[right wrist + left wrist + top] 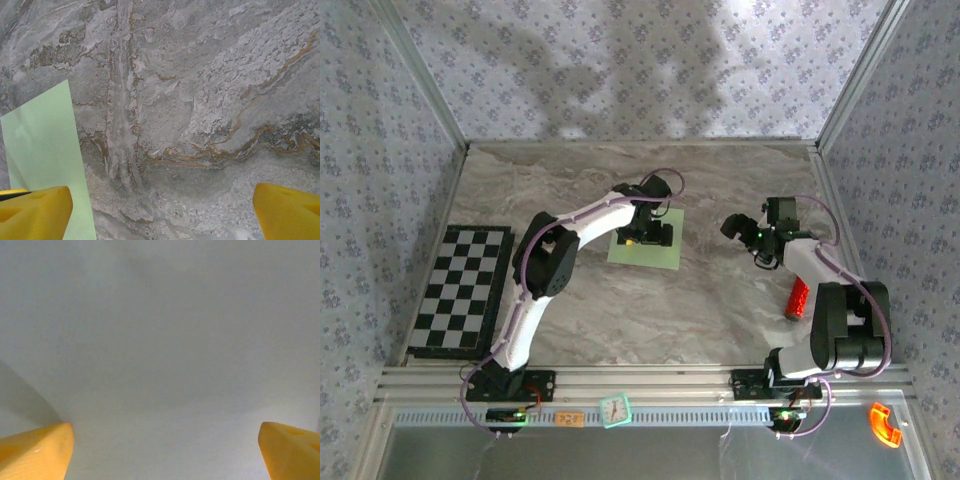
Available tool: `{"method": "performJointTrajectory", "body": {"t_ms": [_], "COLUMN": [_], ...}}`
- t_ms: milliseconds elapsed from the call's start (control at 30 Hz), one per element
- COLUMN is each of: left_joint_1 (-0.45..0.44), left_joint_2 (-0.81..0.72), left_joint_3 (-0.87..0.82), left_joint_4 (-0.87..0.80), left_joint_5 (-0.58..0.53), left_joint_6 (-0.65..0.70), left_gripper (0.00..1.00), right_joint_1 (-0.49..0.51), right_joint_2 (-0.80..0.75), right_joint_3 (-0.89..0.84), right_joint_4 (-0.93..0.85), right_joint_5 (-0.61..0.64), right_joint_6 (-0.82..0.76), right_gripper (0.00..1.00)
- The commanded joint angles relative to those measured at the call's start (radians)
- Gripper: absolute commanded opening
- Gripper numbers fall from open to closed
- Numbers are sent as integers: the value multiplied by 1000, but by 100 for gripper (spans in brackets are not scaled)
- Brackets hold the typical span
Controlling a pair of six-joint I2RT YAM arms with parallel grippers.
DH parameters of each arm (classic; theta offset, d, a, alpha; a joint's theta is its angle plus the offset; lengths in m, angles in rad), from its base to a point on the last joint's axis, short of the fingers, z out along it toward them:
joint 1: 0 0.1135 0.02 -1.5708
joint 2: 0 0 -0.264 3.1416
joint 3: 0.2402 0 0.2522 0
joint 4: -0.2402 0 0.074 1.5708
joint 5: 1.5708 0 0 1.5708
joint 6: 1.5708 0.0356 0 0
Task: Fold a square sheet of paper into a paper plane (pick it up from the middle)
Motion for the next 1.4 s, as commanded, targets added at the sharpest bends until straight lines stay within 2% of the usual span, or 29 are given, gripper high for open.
{"method": "performJointTrajectory", "body": {"t_ms": [0, 333, 467, 633, 833, 1067, 1367], "left_joint_1": [-9, -26, -26, -26, -23, -18, -15], "left_joint_2": [-7, -134, -142, -51, 27, 68, 97], "left_joint_3": [-61, -254, -174, -9, 73, 94, 19], "left_joint_4": [-73, -112, -116, -201, -240, -235, -203], "left_joint_5": [-10, -23, -50, -108, -153, -145, -138], "left_joint_6": [37, 66, 74, 117, 126, 119, 93], "left_gripper": [94, 94, 94, 96, 97, 94, 90], "right_joint_1": [-8, 7, 16, 16, 15, 17, 20], "right_joint_2": [16, 25, 24, 24, 31, 41, 45], "right_joint_3": [-4, 16, 27, 26, 17, 22, 19], "right_joint_4": [-9, -25, -36, -45, -32, -32, -32], "right_joint_5": [-12, -6, 18, 32, 27, 27, 27], "right_joint_6": [-9, -12, -22, -27, -26, -27, -29], "right_gripper": [95, 94, 94, 95, 96, 96, 95]}}
